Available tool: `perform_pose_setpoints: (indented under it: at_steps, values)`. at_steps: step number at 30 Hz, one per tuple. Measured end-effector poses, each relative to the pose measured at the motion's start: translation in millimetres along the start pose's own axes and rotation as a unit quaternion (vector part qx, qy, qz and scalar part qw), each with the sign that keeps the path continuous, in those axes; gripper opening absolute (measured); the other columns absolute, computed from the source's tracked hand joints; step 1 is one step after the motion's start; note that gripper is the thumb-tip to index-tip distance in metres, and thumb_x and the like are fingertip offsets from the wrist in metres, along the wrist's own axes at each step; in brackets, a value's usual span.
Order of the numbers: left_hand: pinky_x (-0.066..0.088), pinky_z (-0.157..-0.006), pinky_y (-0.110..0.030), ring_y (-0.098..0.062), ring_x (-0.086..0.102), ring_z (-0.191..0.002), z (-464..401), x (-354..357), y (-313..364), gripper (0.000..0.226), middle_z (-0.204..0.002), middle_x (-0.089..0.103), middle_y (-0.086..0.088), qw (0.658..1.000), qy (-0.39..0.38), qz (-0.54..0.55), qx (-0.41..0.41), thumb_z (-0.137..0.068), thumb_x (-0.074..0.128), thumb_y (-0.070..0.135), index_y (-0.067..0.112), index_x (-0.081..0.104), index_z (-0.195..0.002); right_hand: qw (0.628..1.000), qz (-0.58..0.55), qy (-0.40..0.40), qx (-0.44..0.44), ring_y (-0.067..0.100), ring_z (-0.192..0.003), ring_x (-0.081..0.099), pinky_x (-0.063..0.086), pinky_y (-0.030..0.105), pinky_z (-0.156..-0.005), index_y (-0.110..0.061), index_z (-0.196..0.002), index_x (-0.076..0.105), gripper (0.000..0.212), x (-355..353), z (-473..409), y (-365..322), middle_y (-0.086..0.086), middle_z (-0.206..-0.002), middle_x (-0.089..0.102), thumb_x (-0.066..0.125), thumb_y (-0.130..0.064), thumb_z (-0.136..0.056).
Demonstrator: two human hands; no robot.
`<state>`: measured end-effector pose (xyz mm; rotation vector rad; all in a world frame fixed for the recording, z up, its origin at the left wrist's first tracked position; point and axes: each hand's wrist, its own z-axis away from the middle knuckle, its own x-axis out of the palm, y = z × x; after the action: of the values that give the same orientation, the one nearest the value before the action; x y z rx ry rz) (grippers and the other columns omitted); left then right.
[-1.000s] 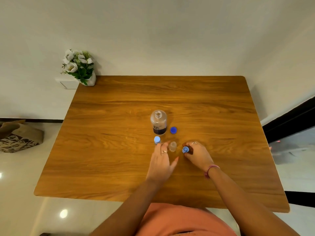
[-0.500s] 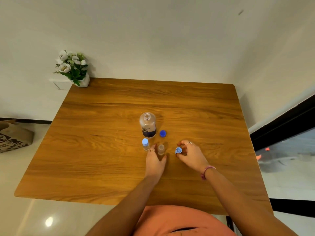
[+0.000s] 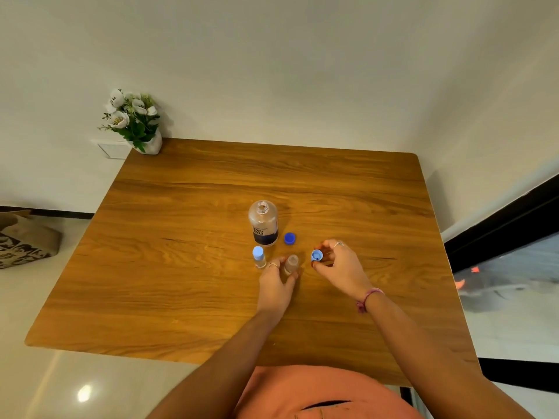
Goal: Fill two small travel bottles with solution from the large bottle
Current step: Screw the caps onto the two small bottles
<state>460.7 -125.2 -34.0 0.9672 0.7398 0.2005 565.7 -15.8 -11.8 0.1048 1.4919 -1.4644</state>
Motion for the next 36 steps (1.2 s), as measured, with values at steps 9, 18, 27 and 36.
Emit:
perform_pose_setpoints:
  at_steps: [9,18,27,36]
  values:
    - [0.045,-0.083,-0.015,-0.005,0.054,-0.101,2.4,-22.9,42.0,0.040,-0.110,0.060,0.004,0.987,0.035,0.059,0.148,-0.080,0.074,0.024,0.015,0.059,-0.116,0.996,-0.074,0.037,-0.041,0.000,-0.087,0.060,0.047,0.006,-0.070,-0.016,-0.111,0.063,0.034,-30.1,-4.8,-27.6,-0.004,-0.103,0.066,0.072,-0.012,-0.079]
    - [0.053,-0.080,-0.026,-0.013,0.061,-0.099,-1.1,-65.9,105.7,0.033,-0.103,0.063,0.003,0.963,0.089,0.129,0.221,-0.076,0.077,0.026,0.024,0.061,-0.104,0.975,-0.189,0.040,-0.110,0.001,-0.089,0.065,0.053,0.015,-0.077,-0.014,-0.118,0.062,0.039,-83.5,-15.3,-93.6,-0.004,-0.105,0.068,0.071,-0.014,-0.081]
    - [0.047,-0.060,-0.006,-0.001,0.060,-0.093,-4.8,-120.9,167.6,0.038,-0.107,0.063,-0.007,0.941,0.081,0.208,0.254,-0.077,0.077,0.015,0.010,0.062,-0.111,0.931,-0.316,0.042,-0.178,0.007,-0.080,0.068,0.056,0.019,-0.068,-0.011,-0.107,0.058,0.030,-134.7,-16.7,-175.7,0.002,-0.098,0.069,0.069,-0.004,-0.080]
    - [0.049,-0.066,-0.007,-0.010,0.061,-0.100,-11.9,-163.0,205.1,0.041,-0.107,0.066,-0.001,0.928,0.091,0.206,0.296,-0.078,0.076,0.022,0.016,0.063,-0.116,0.923,-0.279,0.080,-0.254,0.006,-0.084,0.068,0.053,0.018,-0.071,-0.016,-0.113,0.061,0.033,-156.9,-12.8,-232.7,-0.006,-0.106,0.068,0.067,-0.006,-0.081]
